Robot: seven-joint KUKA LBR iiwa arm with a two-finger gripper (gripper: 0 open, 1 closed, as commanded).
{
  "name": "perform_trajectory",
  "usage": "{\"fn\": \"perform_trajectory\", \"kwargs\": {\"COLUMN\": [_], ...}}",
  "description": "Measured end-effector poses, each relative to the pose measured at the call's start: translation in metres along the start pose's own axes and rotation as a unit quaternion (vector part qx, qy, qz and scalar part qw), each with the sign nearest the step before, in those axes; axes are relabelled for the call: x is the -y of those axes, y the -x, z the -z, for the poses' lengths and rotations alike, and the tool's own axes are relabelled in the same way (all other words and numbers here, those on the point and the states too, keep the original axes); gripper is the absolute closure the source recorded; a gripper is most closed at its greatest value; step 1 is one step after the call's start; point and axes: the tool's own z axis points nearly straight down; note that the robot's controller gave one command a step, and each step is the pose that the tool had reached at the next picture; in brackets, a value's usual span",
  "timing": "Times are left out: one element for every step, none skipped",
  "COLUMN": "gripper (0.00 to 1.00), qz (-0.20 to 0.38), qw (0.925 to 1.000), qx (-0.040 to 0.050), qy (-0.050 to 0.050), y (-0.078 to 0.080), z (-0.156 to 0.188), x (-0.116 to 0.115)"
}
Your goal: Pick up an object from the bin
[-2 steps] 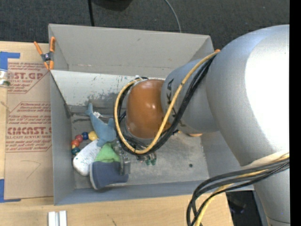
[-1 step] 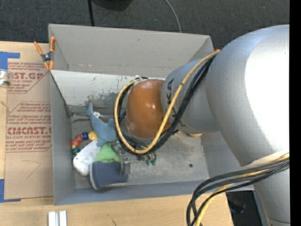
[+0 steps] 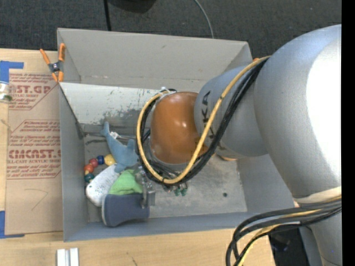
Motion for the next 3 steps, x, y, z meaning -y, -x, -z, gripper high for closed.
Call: {"fn": "perform_trajectory", "kwargs": {"gripper": [1.0, 1.0, 1.0], "qz": [-0.011, 0.137, 0.136], "qw": [0.9999, 0.9905, 0.9906], "qx": [0.0017, 0.0125, 0.0125], "qy": [0.001, -0.005, -0.005], "y": [0.006, 0.007, 0.007], "z": [0.012, -0.013, -0.013], "x": [-0.017, -0.067, -0.067]}}
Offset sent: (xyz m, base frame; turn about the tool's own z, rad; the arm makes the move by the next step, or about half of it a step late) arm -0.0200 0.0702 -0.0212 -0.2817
